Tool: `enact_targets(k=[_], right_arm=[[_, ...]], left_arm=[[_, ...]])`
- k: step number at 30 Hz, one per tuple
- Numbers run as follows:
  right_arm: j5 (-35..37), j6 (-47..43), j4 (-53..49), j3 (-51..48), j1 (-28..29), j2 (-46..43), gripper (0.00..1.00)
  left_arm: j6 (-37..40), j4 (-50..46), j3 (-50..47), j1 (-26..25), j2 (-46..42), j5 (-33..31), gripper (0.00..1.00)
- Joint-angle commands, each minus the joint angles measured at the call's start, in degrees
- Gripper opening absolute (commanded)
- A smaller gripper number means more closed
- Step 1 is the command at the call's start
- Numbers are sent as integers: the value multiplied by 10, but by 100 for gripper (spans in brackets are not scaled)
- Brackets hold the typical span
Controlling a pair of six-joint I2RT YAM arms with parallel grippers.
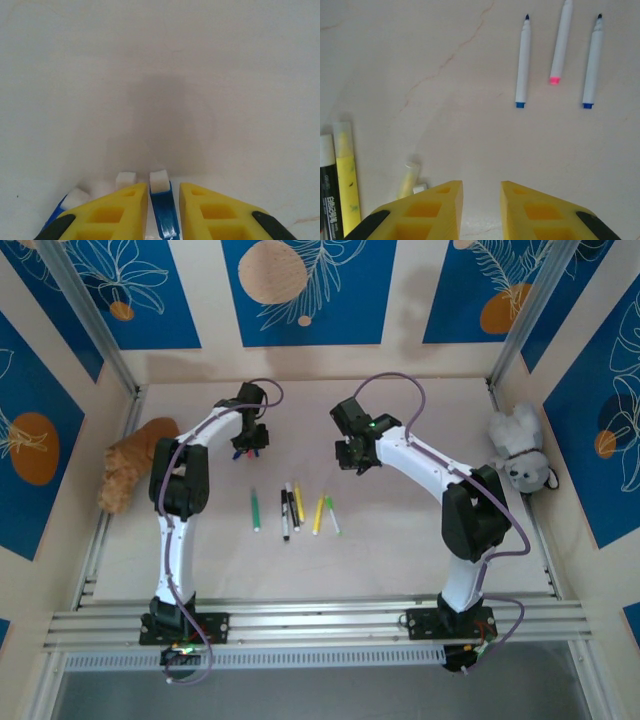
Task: Open the pen caps
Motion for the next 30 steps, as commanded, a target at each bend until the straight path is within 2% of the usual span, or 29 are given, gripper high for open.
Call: enact_targets(k=[1, 3, 7, 9, 10, 13, 15, 18, 22, 26, 30], right_arm=[[-31, -2, 0, -29, 20, -28, 26], [-51, 3, 9, -55, 29, -41, 25], [-68, 28, 28, -111, 54, -71, 24], [-73, 36, 35, -133, 69, -78, 26], [-74, 39, 38, -142, 77, -79, 27], [-68, 43, 44, -166, 102, -79, 39], [-69, 49, 49, -177, 112, -77, 40], [-68, 51, 49, -184, 122, -69, 38], [-55, 61, 34, -181, 126, -48, 29], [-64, 63, 41, -187, 128, -29, 28], [-61, 68, 46, -191, 135, -15, 29]], left_arm=[[-7, 10, -15, -5, -69, 25, 26], [-4, 25, -30, -7, -106, 43, 32], [-7, 61, -73, -16, -179, 73, 64], [-21, 75, -95, -17, -207, 97, 100], [-29, 83, -107, -17, -219, 111, 100], [-60, 130, -160, -18, -258, 174, 100], [-88, 176, -203, -18, -278, 226, 100], [-110, 218, -245, -20, -298, 256, 100], [-135, 262, -283, -27, -323, 273, 100], [-123, 210, -261, -42, -326, 301, 100], [-107, 219, -295, -69, -361, 270, 100]])
